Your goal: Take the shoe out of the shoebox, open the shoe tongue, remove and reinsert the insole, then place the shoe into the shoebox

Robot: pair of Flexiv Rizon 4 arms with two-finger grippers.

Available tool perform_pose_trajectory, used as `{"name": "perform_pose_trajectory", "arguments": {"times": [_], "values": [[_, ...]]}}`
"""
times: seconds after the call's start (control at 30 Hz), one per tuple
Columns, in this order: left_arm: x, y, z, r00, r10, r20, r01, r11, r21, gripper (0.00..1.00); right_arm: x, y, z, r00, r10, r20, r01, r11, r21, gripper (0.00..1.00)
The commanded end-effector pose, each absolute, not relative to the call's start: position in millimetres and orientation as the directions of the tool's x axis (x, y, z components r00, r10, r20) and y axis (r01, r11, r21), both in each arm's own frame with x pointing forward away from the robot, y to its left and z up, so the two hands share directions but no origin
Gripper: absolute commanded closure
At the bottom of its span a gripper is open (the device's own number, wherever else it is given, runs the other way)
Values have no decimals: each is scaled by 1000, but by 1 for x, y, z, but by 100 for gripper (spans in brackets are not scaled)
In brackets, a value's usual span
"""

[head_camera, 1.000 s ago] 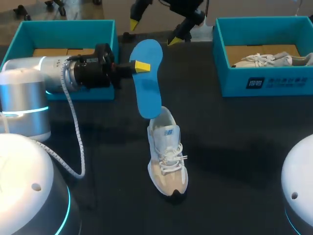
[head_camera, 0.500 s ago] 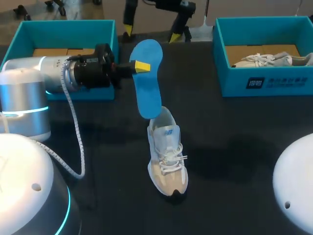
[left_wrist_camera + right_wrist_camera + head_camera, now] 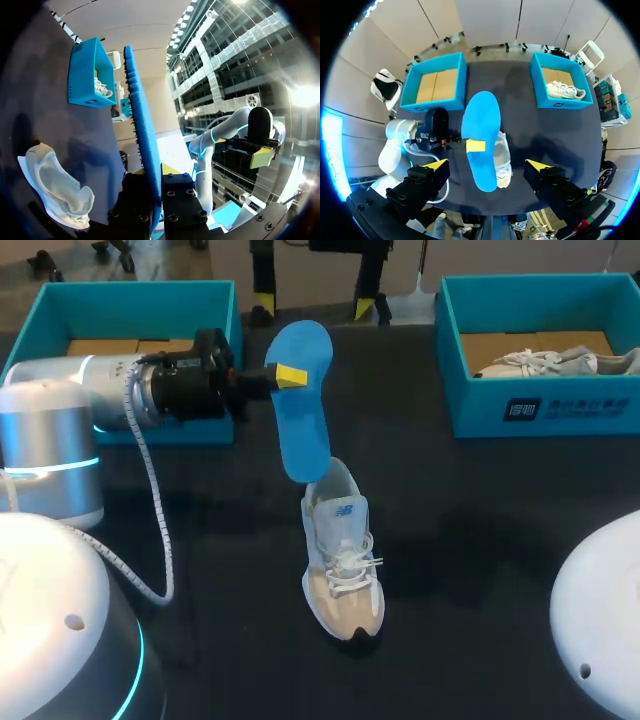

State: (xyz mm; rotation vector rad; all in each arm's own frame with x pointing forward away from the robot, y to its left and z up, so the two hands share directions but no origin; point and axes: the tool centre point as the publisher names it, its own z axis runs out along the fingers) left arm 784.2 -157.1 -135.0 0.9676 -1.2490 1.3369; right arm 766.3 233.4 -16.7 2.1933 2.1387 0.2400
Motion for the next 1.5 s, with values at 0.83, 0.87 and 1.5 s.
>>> {"name": "perform_pose_trajectory", "arguments": {"times": [0.83,0.87,1.5], "values": [[784,-157,-136,-156,150,976,-984,59,-167,100,766,255,-25,36,998,-44,988,-29,152,0],[784,-157,-136,-156,150,976,-984,59,-167,100,766,255,-25,36,998,-44,988,-29,152,0],[784,-157,-136,-156,150,976,-984,59,-167,100,766,255,-25,36,998,-44,988,-29,152,0]]}}
